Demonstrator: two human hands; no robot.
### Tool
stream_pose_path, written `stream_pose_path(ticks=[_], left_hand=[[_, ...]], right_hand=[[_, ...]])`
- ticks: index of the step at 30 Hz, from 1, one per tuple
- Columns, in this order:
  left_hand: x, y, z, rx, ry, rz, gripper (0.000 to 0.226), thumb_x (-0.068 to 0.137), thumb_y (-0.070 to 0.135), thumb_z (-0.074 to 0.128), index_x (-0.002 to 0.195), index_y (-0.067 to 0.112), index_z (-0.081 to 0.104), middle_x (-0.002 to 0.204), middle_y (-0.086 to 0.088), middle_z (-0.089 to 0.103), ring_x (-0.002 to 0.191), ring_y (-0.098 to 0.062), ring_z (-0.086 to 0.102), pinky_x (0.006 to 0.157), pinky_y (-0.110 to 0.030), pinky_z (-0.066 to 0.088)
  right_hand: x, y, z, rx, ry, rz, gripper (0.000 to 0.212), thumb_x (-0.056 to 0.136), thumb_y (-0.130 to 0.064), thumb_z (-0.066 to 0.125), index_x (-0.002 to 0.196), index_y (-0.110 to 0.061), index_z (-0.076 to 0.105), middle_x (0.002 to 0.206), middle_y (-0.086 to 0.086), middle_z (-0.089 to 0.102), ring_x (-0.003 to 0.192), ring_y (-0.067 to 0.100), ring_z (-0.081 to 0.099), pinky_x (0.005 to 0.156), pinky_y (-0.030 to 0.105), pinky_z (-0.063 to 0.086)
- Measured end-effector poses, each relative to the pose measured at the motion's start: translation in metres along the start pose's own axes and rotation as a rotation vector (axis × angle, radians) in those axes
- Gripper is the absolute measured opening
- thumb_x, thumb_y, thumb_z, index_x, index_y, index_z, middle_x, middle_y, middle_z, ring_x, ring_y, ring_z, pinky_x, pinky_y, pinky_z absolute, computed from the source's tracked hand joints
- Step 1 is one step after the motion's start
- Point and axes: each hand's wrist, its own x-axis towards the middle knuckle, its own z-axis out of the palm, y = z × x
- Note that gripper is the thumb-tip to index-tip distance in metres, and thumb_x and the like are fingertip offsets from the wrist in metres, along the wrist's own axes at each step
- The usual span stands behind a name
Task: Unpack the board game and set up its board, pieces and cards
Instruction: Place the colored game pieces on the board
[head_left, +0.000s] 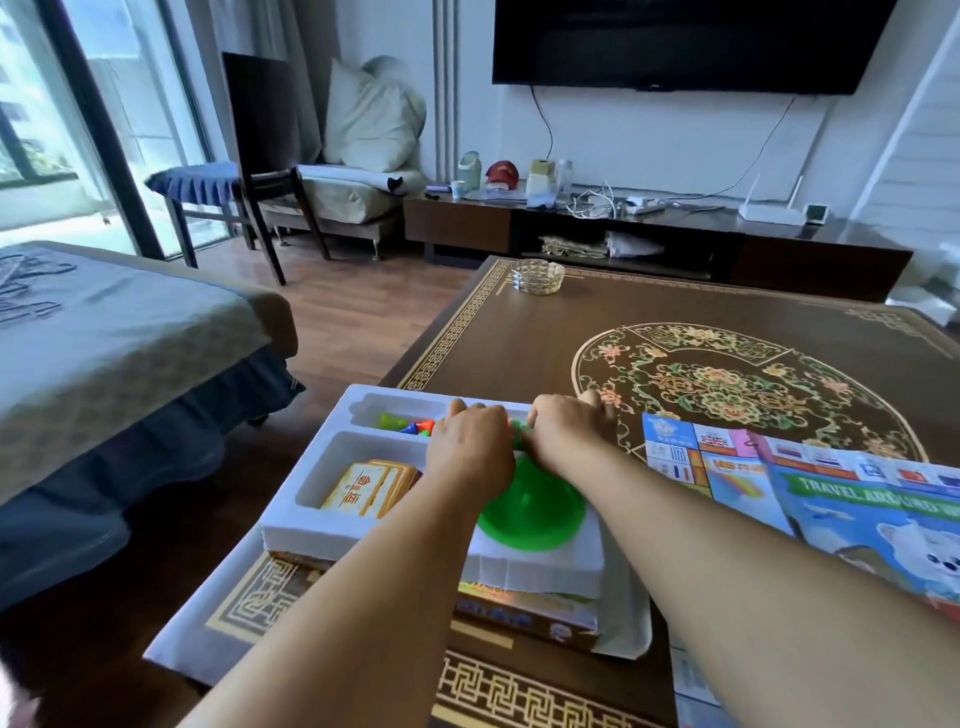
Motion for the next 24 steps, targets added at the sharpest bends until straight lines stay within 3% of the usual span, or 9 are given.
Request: stream_pose_path(ticks=[4,7,10,15,19,21,24], left_hand=[[0.002,0.002,0.002,-0.073,0.062,-0.029,0.025,0.094,0.016,0.042,0.113,0.016,0.059,0.12,-0.008,0.055,0.118,-0.029,0.039,0.09,-0.038,0.038],[-0.003,0.011,-0.007,-0.247,0.157,-0.047,0.031,0.095,0.018,0.044,0.123,0.022,0.056,0.129,-0.007,0.046,0.12,-0.029,0.039,0.093,-0.035,0.037],[-0.008,0.03,-0.019,-0.507,0.227,-0.091,0.026,0.096,0.019,0.045,0.119,0.02,0.059,0.128,-0.011,0.05,0.114,-0.028,0.05,0.09,-0.029,0.038],[-0.034,0.072,-0.025,-0.807,0.279,-0.145,0.021,0.092,0.018,0.051,0.113,0.017,0.057,0.104,-0.007,0.065,0.101,-0.027,0.057,0.075,-0.028,0.037],[-0.062,0.105,-0.008,-0.995,0.211,-0.261,0.038,0.085,0.023,0.064,0.118,0.015,0.049,0.106,-0.01,0.066,0.101,-0.027,0.061,0.087,-0.036,0.048],[-0.079,0.121,0.007,-1.065,0.16,-0.318,0.033,0.08,0.027,0.071,0.106,0.015,0.055,0.104,-0.012,0.068,0.096,-0.028,0.065,0.086,-0.04,0.051],[-0.103,0.144,0.031,-1.023,0.108,-0.315,0.028,0.077,0.031,0.071,0.075,0.006,0.058,0.081,-0.015,0.07,0.07,-0.025,0.062,0.069,-0.04,0.051]], right_hand=[[-0.004,0.003,-0.005,0.174,0.119,0.012,0.024,0.092,-0.025,0.045,0.102,-0.024,0.067,0.116,0.002,0.064,0.119,0.028,0.041,0.096,0.034,0.031],[-0.014,0.008,-0.014,0.466,0.243,0.013,0.014,0.091,-0.025,0.051,0.087,-0.024,0.064,0.106,0.01,0.063,0.102,0.031,0.051,0.076,0.03,0.036],[-0.028,0.015,-0.03,0.66,0.268,-0.009,0.009,0.092,-0.021,0.052,0.085,-0.022,0.058,0.09,0.004,0.063,0.079,0.025,0.052,0.062,0.026,0.03],[-0.064,0.041,-0.049,0.793,0.373,0.052,0.011,0.09,-0.012,0.052,0.089,-0.016,0.062,0.084,0.005,0.063,0.082,0.028,0.057,0.065,0.03,0.037],[-0.104,0.085,-0.051,0.819,0.395,0.119,0.014,0.089,-0.01,0.052,0.084,-0.021,0.059,0.082,-0.004,0.059,0.075,0.02,0.051,0.056,0.028,0.031],[-0.123,0.107,-0.047,0.832,0.428,0.163,0.015,0.089,-0.009,0.053,0.082,-0.022,0.057,0.083,-0.003,0.061,0.076,0.02,0.054,0.06,0.026,0.033],[-0.143,0.134,-0.042,0.828,0.426,0.241,0.015,0.091,-0.01,0.053,0.084,-0.021,0.059,0.085,-0.001,0.062,0.078,0.02,0.057,0.064,0.025,0.037]])
